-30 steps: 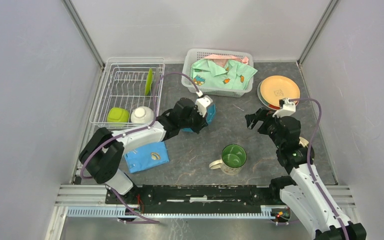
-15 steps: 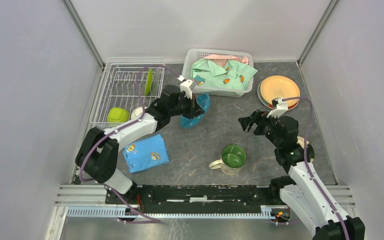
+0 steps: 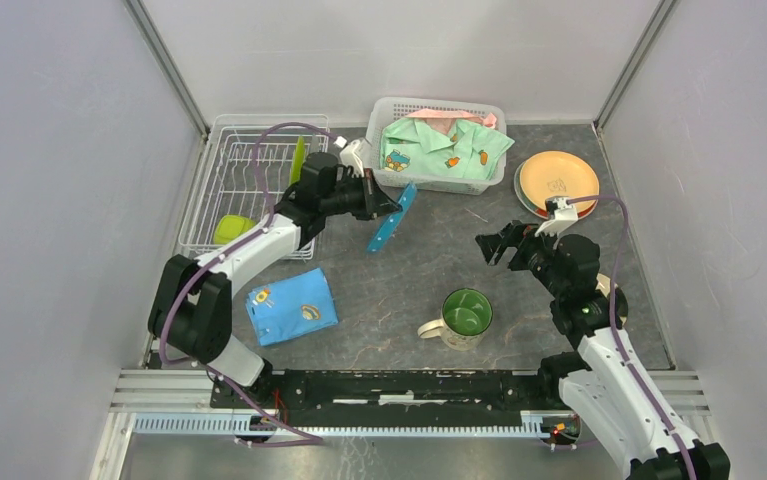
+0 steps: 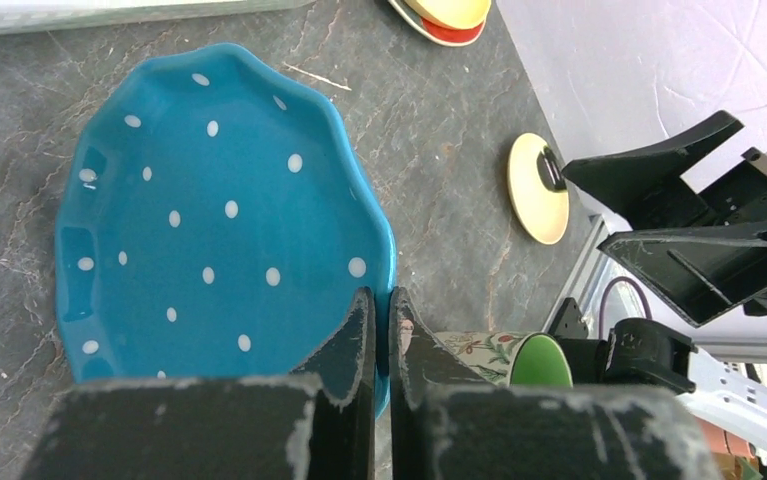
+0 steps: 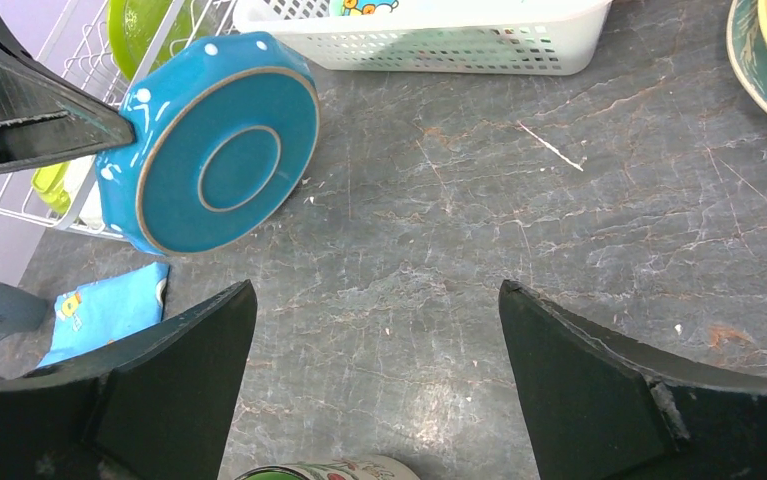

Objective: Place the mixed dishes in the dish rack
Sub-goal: Pick up the plate at the center of the board, then insert the plate into the dish rack.

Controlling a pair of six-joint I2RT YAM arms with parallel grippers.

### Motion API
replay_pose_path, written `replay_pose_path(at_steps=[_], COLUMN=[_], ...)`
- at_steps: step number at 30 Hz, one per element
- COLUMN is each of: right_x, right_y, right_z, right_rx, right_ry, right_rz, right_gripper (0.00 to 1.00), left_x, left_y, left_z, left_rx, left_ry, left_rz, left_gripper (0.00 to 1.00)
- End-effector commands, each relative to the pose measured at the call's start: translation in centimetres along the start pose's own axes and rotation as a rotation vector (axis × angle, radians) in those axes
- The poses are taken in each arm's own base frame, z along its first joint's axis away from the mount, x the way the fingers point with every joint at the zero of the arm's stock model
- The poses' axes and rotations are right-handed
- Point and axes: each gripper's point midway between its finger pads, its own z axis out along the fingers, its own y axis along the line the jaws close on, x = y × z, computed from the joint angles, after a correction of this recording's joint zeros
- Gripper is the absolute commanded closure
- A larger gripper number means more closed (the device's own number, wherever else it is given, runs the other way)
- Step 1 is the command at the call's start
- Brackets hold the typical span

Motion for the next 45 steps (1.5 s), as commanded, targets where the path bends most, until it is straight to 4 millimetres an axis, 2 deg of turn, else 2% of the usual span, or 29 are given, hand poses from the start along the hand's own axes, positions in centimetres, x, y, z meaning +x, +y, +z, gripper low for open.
replay_pose_path(at_steps=[1,8,15,20,28,35,45], right_x=[0.0,0.2,0.5,0.9,1.1,1.2,0.9], right_y=[0.0,0.0,-0.2,-0.2,-0.4,-0.7,-0.6], right_z=[0.1,0.2,0.3,0.6,0.7,0.9,1.0], right_rx=[-0.009,-0.011,-0.007,-0.012,-0.005,0.006,0.018], right_ry=[-0.006,0.004,0.017,0.031,0.043,0.067,0.084], right_rz=[-0.02,-0.02,-0.018,-0.011,-0.022,-0.049,-0.05], right_gripper=[0.02,0.02,0.02,0.02,0.02,0.02,0.02], left_x=[-7.4,-11.1,-14.9,-18.3,-23.1,-26.0,-26.8], left_y=[-7.2,-7.5,-8.8,-8.2,-4.6,-0.6,6.9], left_z=[-3.1,-5.9,-9.8,-12.8,-17.9,-21.3,-23.0], left_rx=[0.16,0.144,0.149,0.083,-0.06,-0.156,-0.202], left_ry=[-0.189,-0.287,-0.412,-0.483,-0.597,-0.638,-0.583], left_rz=[0.106,0.069,0.071,0.124,0.172,0.198,0.135], left_gripper=[0.98,0.98,0.98,0.98,0.98,0.98,0.98])
